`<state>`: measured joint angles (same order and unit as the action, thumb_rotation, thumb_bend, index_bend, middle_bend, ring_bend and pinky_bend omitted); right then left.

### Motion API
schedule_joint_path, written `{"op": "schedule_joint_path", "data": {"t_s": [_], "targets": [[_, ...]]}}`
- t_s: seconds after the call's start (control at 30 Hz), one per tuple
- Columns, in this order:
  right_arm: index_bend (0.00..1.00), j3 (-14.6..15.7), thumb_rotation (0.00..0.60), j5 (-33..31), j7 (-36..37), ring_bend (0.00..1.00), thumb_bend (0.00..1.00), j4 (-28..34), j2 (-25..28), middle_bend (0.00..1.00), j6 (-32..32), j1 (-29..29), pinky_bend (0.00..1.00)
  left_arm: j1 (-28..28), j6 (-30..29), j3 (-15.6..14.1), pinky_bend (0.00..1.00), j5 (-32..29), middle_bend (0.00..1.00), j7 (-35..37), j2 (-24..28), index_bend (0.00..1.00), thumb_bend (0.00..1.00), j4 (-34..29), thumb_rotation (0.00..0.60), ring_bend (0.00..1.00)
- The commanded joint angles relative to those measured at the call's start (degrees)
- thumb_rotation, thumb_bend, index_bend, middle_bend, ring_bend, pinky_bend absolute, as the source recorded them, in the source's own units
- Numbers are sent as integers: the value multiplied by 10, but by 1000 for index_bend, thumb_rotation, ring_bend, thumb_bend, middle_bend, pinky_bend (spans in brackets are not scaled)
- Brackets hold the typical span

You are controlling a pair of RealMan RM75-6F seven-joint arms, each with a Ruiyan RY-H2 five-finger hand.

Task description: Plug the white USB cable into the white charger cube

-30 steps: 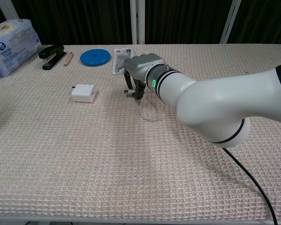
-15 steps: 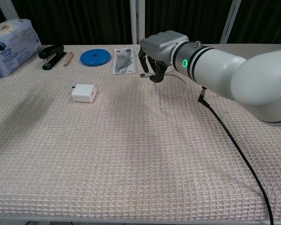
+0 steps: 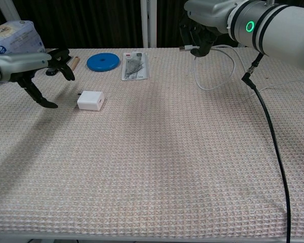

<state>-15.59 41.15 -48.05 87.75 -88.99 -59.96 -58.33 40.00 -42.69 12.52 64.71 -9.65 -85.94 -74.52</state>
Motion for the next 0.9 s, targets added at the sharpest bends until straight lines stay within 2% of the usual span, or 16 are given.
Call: {"op": "schedule_joint_path", "data": {"t_s": [0.03,0.3,0.67,0.9], "targets": [[594,3,600,-2,4,290,423,2,4,588,-2,2,123,16,10,-1,5,-16,207,3,-30,256,182,30,600,0],[594,7,600,-4,18,290,423,-6,5,588,0,2,123,18,-7,3,5,-20,260,41,-65,301,229,53,600,6],[596,13,600,-10,28,290,423,-16,1,588,1,1,123,37,-10,7,7,-36,274,38,-107,305,237,97,600,15],[598,13,600,-14,38,290,421,-18,2,585,1,3,123,34,-29,0,9,-33,281,29,-118,354,244,106,600,25]]}}
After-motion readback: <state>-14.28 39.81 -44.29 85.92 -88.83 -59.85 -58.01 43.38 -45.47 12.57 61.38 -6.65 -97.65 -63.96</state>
